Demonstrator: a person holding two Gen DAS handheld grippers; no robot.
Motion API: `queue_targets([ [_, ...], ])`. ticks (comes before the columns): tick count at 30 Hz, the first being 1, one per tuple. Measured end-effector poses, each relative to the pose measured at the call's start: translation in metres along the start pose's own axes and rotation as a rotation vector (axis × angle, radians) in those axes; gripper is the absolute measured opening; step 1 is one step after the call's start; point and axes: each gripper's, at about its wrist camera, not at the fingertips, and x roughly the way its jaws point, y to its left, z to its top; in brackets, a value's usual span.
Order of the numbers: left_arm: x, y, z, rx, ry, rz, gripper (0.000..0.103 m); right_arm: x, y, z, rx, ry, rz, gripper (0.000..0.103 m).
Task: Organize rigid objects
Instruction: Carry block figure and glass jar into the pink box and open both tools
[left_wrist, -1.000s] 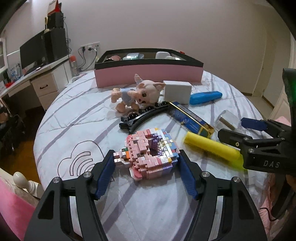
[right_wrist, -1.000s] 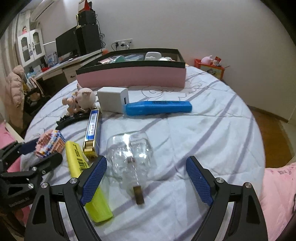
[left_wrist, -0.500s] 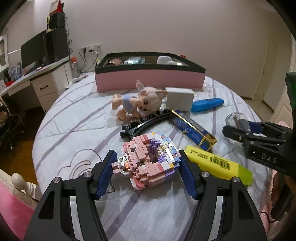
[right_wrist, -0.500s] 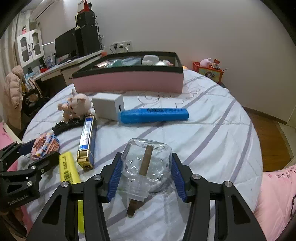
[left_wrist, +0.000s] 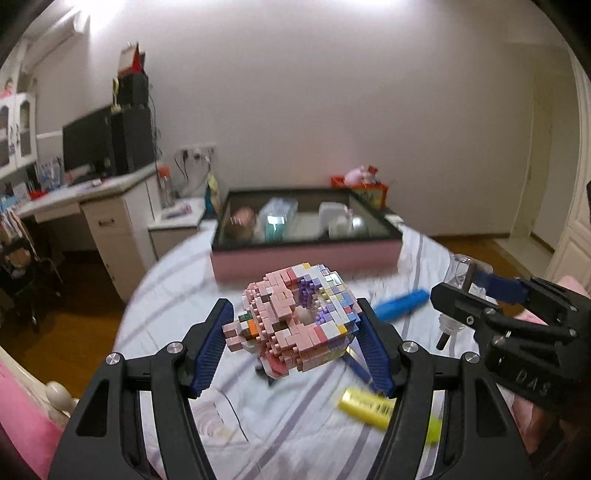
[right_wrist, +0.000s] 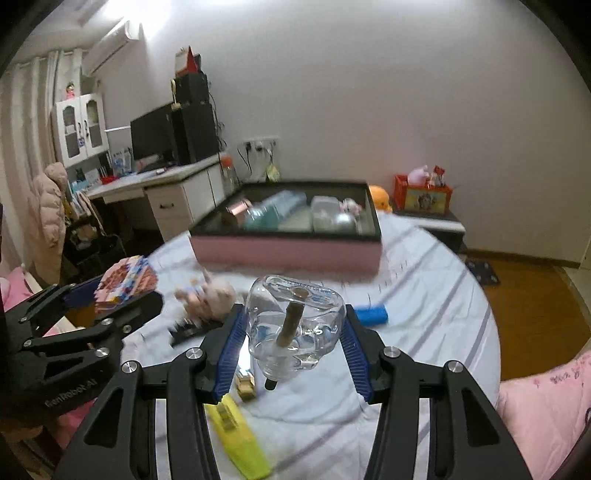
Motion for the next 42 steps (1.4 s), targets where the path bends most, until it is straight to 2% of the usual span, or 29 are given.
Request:
queue_targets([
  [7,-0.017,-0.003,0.029,0.014,-0.096,0.038,0.067,-0.02,0.012,0.027,-0.018,-0.091,0.001,0.052],
  [13,-0.022,-0.005,0.047,0.041,-0.149,0.052,0.067,-0.026,0.014,0.043,-0.023,-0.128,-0.007,0.052],
  [18,-0.02,-0.004,0.06,0.052,-0.184,0.067,0.067,-0.029,0.014,0.056,-0.027,-0.158,-0.018,0.052],
  [24,-0.008,-0.002,0.073,0.066,-0.188,0.083,0.067,-0.02,0.013,0.069,-0.038,-0.172,-0.022,0.052],
  [33,0.05,0.005,0.1,0.103,-0.15,0.104,0.067,0.024,0.004,0.097,-0.057,-0.143,-0.031,0.052],
  [36,0.078,0.011,0.11,0.093,-0.117,0.086,0.067,0.048,-0.002,0.107,-0.06,-0.123,-0.028,0.052],
  [42,0.141,0.027,0.12,0.09,-0.028,0.102,0.067,0.108,-0.017,0.122,-0.071,-0.04,-0.039,0.052],
])
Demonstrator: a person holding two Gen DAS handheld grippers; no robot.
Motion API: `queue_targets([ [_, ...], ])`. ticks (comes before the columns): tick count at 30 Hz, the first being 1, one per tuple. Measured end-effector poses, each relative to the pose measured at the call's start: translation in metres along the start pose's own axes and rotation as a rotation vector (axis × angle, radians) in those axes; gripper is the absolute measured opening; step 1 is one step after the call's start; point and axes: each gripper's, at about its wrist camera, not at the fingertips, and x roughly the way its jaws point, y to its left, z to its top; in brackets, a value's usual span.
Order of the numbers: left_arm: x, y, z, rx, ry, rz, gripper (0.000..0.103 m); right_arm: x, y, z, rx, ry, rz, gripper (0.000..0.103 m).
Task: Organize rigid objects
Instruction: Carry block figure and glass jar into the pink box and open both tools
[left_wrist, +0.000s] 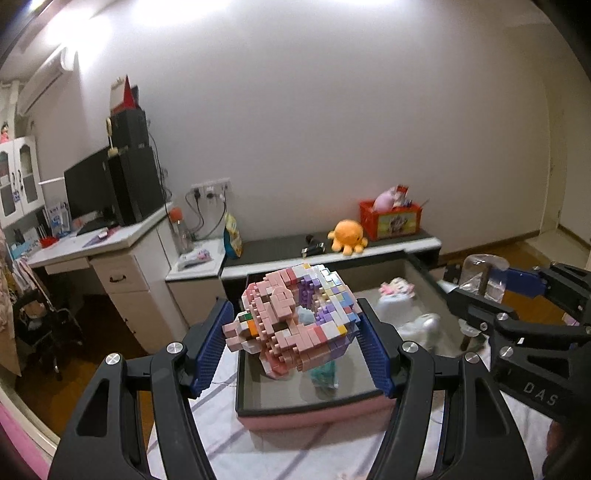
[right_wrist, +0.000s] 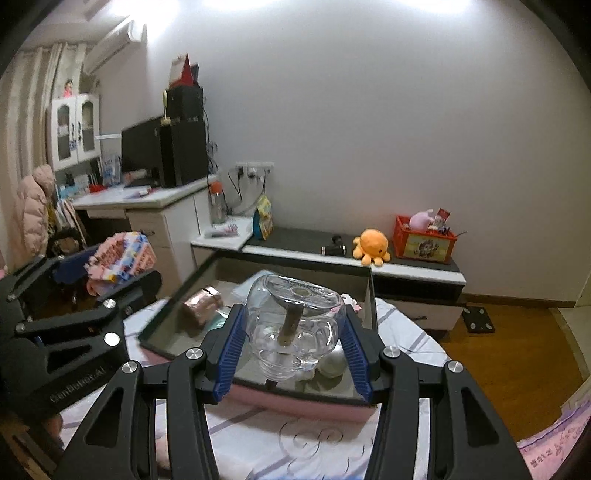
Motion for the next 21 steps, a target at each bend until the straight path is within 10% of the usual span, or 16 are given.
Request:
queue_targets([
  [11,0.081,0.007,-0.029,-0.003,0.195,-0.014,0.068,0.093,0.01,-0.018,-0.042,0.209,0.052,0.052],
  [21,0.086,0.023,-0.04,-0.041,0.217,0.042,0.083,0.11,0.015,-0.021,-0.06,0.254,0.048,0.058],
])
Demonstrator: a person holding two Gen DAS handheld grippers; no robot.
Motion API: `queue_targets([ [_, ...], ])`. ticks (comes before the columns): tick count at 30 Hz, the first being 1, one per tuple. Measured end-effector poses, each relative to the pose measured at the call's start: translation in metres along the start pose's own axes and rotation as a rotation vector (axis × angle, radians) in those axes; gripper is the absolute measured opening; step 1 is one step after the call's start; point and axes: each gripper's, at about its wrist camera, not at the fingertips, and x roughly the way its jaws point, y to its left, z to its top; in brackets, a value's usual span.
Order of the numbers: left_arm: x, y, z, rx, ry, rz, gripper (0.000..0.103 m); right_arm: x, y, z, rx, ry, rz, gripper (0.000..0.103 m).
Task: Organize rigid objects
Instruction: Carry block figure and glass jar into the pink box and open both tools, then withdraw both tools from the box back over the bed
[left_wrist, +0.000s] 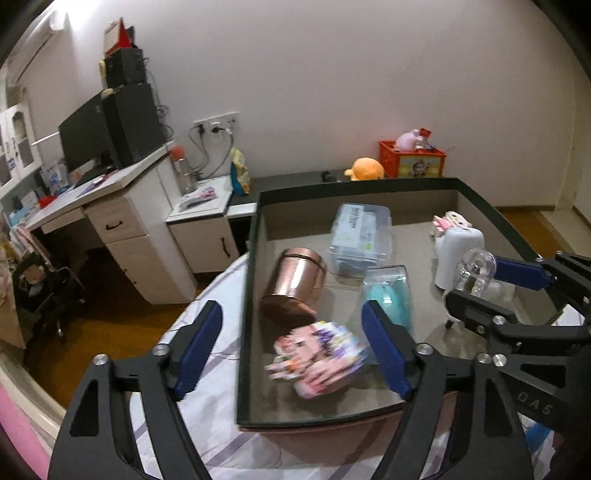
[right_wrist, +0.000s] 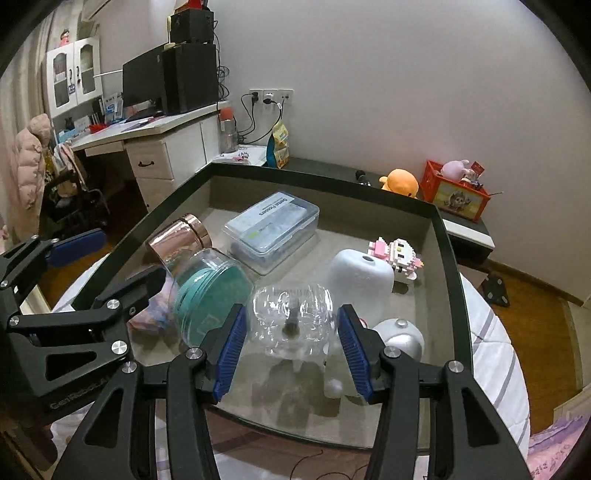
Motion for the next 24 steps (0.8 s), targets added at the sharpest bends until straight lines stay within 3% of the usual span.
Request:
queue_targets([
  [3,-0.012,0.011,0.001,-0.039,-0.024,0.008,0.095,-0.008,-0.004,0.001,0.023,-0.021,-0.043,0.086],
  [13,-0.101,0.018,-0.009,-0.08,-0.191,-0.018,0.102,-0.089,0.002,-0.005,0.056,-0.169,-0.029,0.087],
  [24,-0.22,0.004,-0.061,-0.069,-0.396,-0.026,0.103,-0.204,0.029,-0.07,0.041,-0.364,-0.084,0.087],
])
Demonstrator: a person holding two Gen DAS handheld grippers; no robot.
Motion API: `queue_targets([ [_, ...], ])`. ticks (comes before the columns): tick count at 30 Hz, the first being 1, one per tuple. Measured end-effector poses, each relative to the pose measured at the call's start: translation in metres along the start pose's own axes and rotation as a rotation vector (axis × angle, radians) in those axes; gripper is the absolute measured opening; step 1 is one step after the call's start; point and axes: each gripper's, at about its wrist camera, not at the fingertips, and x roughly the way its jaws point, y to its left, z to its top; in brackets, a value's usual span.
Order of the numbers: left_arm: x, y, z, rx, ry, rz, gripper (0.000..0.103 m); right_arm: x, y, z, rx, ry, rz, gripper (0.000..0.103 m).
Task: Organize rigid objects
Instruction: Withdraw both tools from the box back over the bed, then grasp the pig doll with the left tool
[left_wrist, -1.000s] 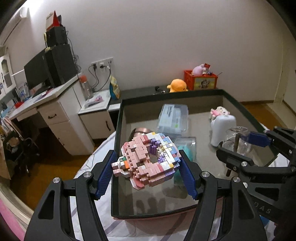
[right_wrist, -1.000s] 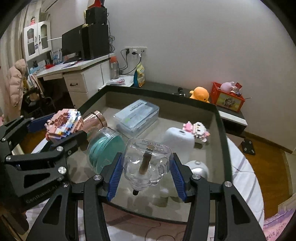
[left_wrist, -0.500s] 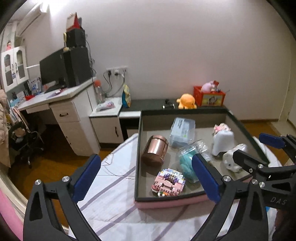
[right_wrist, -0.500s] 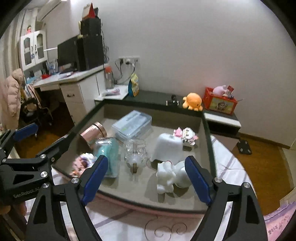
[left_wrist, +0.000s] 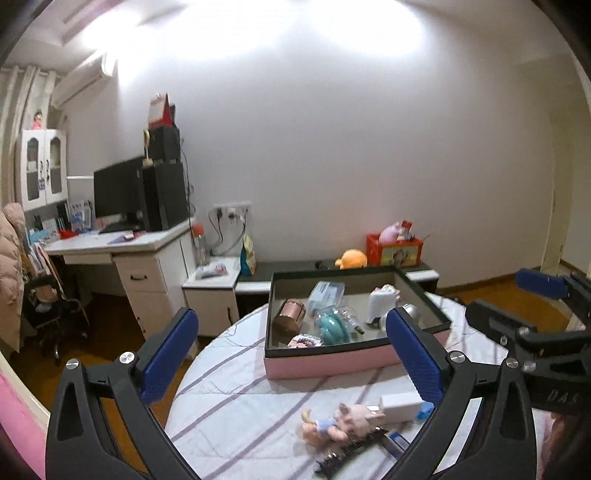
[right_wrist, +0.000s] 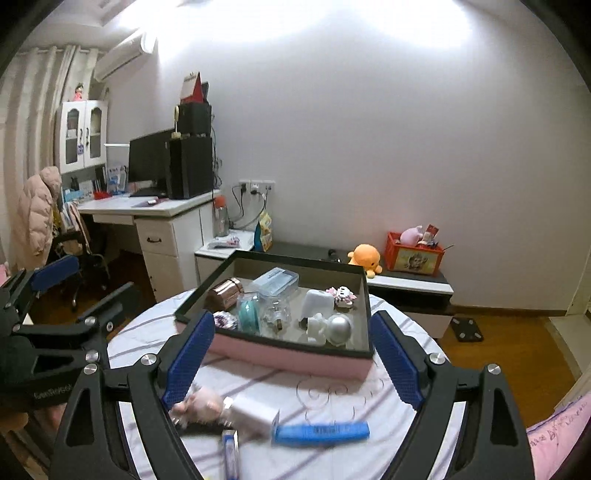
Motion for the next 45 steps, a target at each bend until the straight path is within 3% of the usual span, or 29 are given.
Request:
queue_targets([
  [9,-0.057,-0.023,-0.014,0.059,-0.081,-0.005,0.103,-0.066,0.006,-0.03,-0.006,-0.103,-0.084,0.088],
  [25,-0.078,-0.031,-0.039,0.048,-0.025,-0.037,0.103,-0.095,0.002,-0.06,0.023,-0.069,-0.081,0.088],
  [30,-0.062,-0.02,-0.056,-0.004,0.076,-0.099,0.103,-0.089,0.002,-0.069,0.019,-0.036,-0.068,0.088],
  [35,-0.045,-0.015,-0.078,-0.003,0.169,-0.07,0.103,-0.07,-0.003,-0.085,0.025,0.035,-0.072,0.088],
  [45,-0.002,-0.017,-0.108,-0.013,0.341,-0.11,0.103,-0.019,-0.013,-0.122,0.047,0.209,-0.072,0.088],
])
